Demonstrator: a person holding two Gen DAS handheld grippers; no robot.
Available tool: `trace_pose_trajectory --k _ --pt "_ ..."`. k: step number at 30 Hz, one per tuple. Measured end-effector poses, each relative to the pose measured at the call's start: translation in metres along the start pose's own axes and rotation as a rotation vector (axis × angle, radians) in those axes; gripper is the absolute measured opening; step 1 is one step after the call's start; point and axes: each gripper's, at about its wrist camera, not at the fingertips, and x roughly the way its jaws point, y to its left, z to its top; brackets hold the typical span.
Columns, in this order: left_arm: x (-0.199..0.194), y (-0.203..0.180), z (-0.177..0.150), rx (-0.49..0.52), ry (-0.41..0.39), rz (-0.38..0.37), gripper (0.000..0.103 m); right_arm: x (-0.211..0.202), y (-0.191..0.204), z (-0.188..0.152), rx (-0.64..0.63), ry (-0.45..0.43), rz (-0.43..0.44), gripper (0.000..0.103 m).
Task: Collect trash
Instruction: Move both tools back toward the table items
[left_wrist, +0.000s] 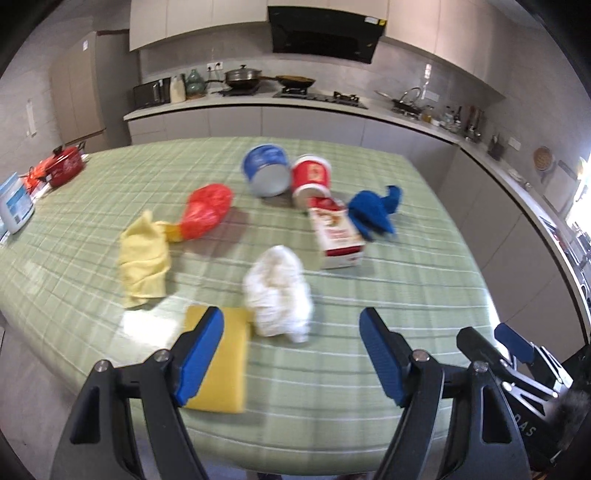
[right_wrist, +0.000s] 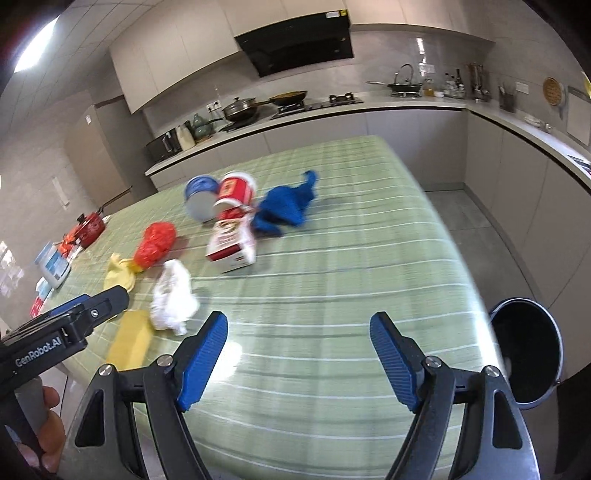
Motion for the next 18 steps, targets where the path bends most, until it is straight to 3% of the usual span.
trace_pose_trajectory --k 9,13,18 --pt "-0.006 0.054 -0.006 -0.109 -0.001 0.065 0.077 0.019 0.055 0.001 -0.117 0.034 0.078 0.081" --pt "-0.008 0.068 -0.015 -0.095 0.004 0.117 0.077 0.026 0.073 -0.007 -0.115 0.047 0.139 0.081" --pt "-0.01 0.095 -0.023 -0.114 0.014 0.111 0.077 0.031 0.098 -0.016 -0.133 0.074 0.151 0.081"
